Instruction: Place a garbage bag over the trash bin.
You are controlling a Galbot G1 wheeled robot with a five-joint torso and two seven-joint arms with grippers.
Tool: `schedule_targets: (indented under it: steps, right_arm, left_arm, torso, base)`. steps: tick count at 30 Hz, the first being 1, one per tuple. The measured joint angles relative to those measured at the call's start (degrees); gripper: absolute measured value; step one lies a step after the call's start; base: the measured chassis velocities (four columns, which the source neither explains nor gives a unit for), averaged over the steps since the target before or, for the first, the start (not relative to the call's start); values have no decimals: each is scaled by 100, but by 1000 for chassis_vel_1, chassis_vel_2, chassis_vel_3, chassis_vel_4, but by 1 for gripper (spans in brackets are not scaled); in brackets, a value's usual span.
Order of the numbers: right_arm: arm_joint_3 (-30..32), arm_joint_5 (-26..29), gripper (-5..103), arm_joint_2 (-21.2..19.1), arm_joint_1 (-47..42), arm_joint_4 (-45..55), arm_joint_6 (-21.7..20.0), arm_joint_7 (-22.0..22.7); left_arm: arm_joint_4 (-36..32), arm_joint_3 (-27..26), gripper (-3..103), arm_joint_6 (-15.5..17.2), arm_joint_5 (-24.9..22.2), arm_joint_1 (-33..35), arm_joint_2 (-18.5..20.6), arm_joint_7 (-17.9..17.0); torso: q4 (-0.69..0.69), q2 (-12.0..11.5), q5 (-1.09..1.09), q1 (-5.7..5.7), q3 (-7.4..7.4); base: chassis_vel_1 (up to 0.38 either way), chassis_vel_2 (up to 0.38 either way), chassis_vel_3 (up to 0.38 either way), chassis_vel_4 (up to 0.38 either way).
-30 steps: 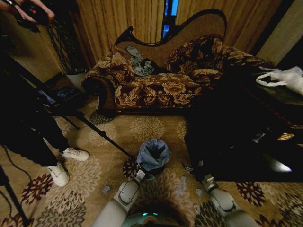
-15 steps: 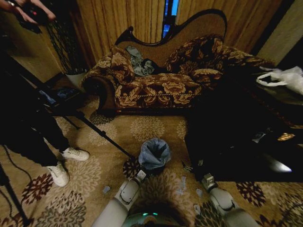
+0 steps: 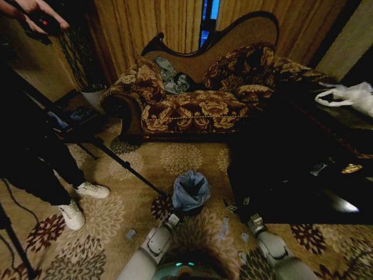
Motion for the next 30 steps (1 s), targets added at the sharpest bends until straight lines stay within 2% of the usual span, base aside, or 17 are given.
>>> schedule_targets:
  steps: [20,30]
  right_arm:
    - [81,33,100,-82,-126,62,20,8]
    - [59,40,100,-83,-135,99,11,16]
  left_arm:
    - [1213,-207,0,-547,-32,-345,-234,-237]
    - [1340,-234,-2,-668,-182,-375,-268,-379]
  torso:
    - [1,0,0,0,0]
    - [0,0,0,0,0]
  base:
    - [0,0,0,0]
    - [0,0,0,0]
